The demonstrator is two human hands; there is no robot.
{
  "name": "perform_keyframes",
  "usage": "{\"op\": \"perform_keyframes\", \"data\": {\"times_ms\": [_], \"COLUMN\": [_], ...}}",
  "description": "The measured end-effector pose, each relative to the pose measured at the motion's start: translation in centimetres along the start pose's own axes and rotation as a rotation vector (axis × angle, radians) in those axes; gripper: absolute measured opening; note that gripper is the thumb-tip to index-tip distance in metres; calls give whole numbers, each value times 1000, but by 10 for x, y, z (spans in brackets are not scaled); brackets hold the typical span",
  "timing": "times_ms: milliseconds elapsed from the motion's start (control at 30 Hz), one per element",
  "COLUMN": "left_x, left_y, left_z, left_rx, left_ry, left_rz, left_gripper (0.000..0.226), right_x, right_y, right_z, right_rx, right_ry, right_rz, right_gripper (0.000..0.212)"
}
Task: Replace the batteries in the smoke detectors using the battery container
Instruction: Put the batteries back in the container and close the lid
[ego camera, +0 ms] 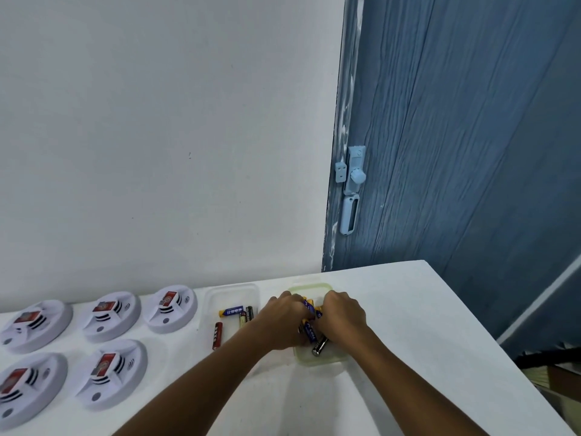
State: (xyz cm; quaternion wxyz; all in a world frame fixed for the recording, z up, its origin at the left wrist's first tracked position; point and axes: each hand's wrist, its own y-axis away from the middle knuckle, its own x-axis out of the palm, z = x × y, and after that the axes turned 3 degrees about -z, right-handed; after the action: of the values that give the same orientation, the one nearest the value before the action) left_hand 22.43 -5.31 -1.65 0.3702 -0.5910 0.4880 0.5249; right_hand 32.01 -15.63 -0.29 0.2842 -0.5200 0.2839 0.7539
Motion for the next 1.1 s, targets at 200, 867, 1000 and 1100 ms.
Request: {"op": "perform_keyframes", "data": {"times_ms": [200,867,1000,1100], "left_x": [1,-3,-2,-5], "left_y": [-2,-4,-4,-5], "left_z": [0,-2,-2,0], "left_rx": [-2,-25,-34,-41], "left_ry": [-24,-17,-16,32], "left_rz": [-1,22,29,59], "left_gripper": [44,48,53,56], "right_x": [3,-2,-4,-9], "right_y": [4,5,0,-8], "right_z": [3,3,-2,-12], "right_rx": [-24,-116,-65,3], "right_ry": [57,51,-52,-154], "right_rz": [-39,53,82,92], "right_gripper": [25,8,9,11]}}
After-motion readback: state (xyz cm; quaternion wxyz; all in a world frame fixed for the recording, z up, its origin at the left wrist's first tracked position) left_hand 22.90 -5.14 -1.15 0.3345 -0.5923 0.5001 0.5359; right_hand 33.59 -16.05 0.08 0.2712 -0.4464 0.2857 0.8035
